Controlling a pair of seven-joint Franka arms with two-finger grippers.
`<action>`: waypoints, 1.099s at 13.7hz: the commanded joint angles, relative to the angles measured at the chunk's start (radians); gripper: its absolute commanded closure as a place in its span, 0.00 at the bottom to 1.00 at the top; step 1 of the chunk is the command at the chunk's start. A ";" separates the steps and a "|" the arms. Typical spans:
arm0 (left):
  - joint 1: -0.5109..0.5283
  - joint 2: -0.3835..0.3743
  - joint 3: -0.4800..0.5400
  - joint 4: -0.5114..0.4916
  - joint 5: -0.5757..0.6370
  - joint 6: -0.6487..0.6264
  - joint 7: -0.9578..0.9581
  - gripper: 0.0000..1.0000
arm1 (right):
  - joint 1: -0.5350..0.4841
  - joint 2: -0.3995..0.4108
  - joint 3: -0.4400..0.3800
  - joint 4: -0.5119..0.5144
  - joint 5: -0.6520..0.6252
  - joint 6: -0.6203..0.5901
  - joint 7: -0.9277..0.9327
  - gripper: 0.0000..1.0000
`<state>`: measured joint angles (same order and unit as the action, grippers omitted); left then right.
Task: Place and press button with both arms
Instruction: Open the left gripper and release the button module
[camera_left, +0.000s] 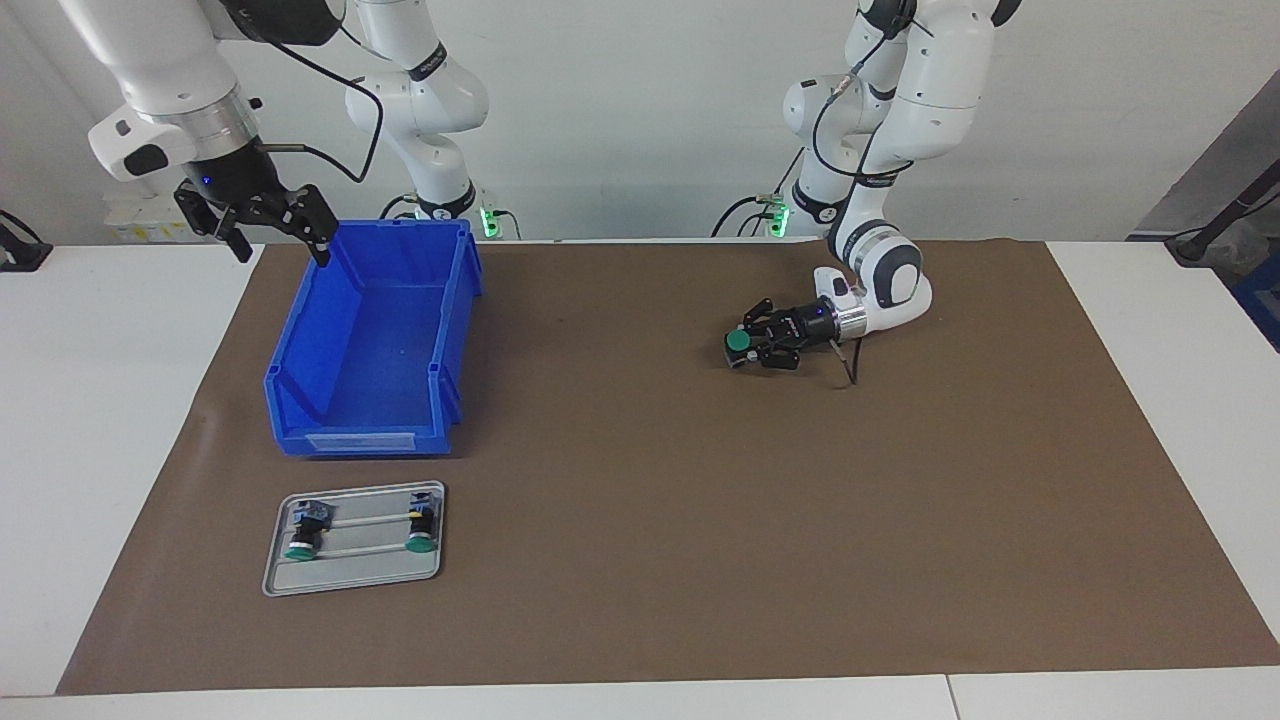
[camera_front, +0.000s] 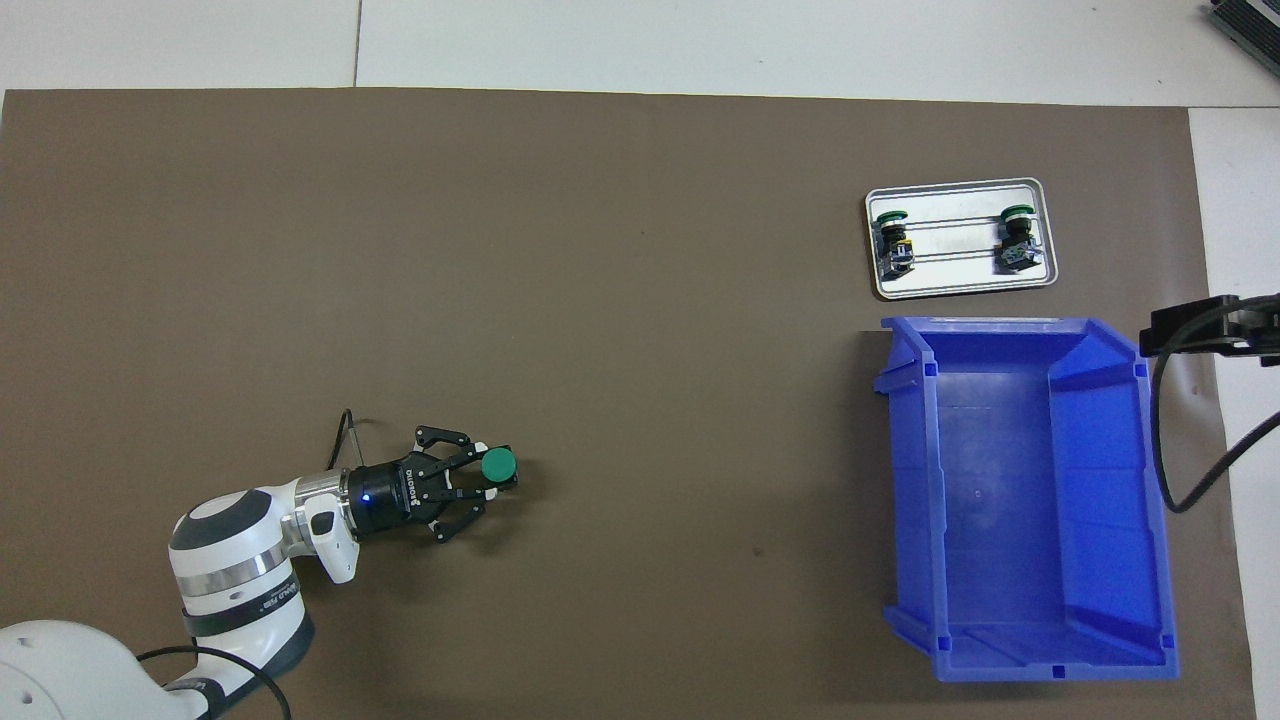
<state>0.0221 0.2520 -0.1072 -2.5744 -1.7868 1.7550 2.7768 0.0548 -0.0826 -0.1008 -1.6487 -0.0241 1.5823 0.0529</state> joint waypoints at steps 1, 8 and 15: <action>0.039 0.016 0.004 -0.039 0.044 0.037 0.188 0.74 | -0.015 -0.017 0.013 -0.019 0.015 0.007 -0.007 0.00; 0.042 0.013 0.003 -0.050 0.047 0.044 0.185 0.62 | -0.015 -0.017 0.013 -0.019 0.015 0.007 -0.007 0.00; 0.028 0.013 0.003 -0.049 0.047 0.052 0.150 0.10 | -0.015 -0.017 0.013 -0.019 0.015 0.007 -0.005 0.00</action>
<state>0.0482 0.2468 -0.1089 -2.5852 -1.7423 1.7724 2.7709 0.0548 -0.0826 -0.1008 -1.6487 -0.0241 1.5823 0.0529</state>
